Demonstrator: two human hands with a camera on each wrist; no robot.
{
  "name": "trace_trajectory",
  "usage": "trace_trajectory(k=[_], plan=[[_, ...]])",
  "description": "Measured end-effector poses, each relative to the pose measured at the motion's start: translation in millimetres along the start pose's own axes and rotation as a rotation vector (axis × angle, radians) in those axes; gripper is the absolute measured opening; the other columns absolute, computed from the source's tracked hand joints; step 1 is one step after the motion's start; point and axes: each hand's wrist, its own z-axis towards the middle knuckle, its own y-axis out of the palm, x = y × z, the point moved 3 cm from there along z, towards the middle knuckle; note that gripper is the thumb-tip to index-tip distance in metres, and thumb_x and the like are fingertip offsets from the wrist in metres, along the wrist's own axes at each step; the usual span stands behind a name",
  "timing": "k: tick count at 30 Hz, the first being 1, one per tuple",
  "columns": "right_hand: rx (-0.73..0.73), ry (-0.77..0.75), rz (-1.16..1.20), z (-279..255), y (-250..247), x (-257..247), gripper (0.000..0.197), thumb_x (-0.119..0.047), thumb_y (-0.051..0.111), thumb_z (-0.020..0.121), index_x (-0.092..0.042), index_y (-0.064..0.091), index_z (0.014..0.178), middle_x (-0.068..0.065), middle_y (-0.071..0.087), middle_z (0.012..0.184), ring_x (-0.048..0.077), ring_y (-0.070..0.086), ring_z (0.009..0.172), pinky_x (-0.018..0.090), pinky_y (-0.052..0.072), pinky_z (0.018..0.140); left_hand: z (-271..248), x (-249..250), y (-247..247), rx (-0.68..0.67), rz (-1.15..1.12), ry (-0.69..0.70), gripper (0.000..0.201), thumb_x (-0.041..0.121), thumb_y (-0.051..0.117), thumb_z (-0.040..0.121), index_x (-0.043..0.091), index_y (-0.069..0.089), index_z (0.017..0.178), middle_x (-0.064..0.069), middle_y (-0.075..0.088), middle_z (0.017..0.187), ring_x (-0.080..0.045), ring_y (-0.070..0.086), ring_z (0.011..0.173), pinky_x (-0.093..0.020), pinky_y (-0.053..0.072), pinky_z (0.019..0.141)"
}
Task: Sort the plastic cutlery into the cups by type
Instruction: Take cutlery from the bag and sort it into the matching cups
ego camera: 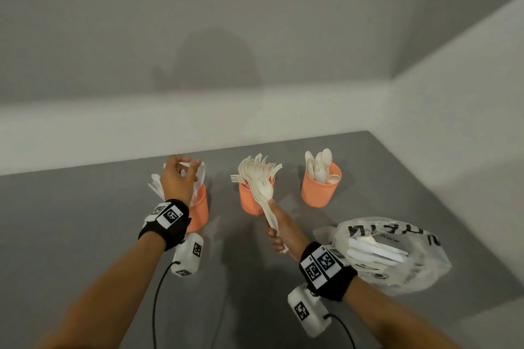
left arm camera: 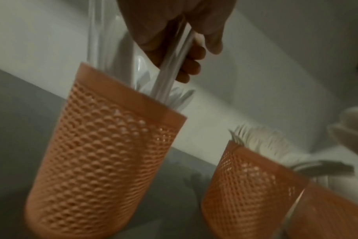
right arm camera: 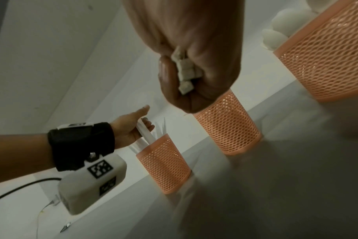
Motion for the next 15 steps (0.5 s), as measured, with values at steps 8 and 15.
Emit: trace_trajectory(k=[8, 15], plan=[[0.074, 0.035, 0.092, 6.4, -1.6, 4.0, 0.043, -0.046, 0.02, 0.098, -0.016, 0.047, 0.083, -0.009, 0.037, 0.042, 0.003, 0.026, 0.029, 0.014, 0.021, 0.032, 2.2, -4.6, 9.6, -0.247, 0.66, 0.433, 0.02, 0.006, 0.048, 0.092, -0.005, 0.063, 0.084, -0.024, 0.058, 0.081, -0.038, 0.057, 0.076, -0.039, 0.042, 0.068], [0.11, -0.069, 0.017, 1.6, -1.3, 1.2, 0.033, -0.045, 0.03, 0.098, -0.02, 0.048, 0.089, -0.003, 0.034, 0.056, 0.002, 0.026, 0.033, 0.015, 0.022, 0.035, -0.3, 2.5, 12.9, -0.277, 1.074, 0.491, 0.04, 0.034, 0.05, 0.093, -0.003, 0.063, 0.099, -0.02, 0.064, 0.103, -0.038, 0.053, 0.11, -0.055, 0.034, 0.096]])
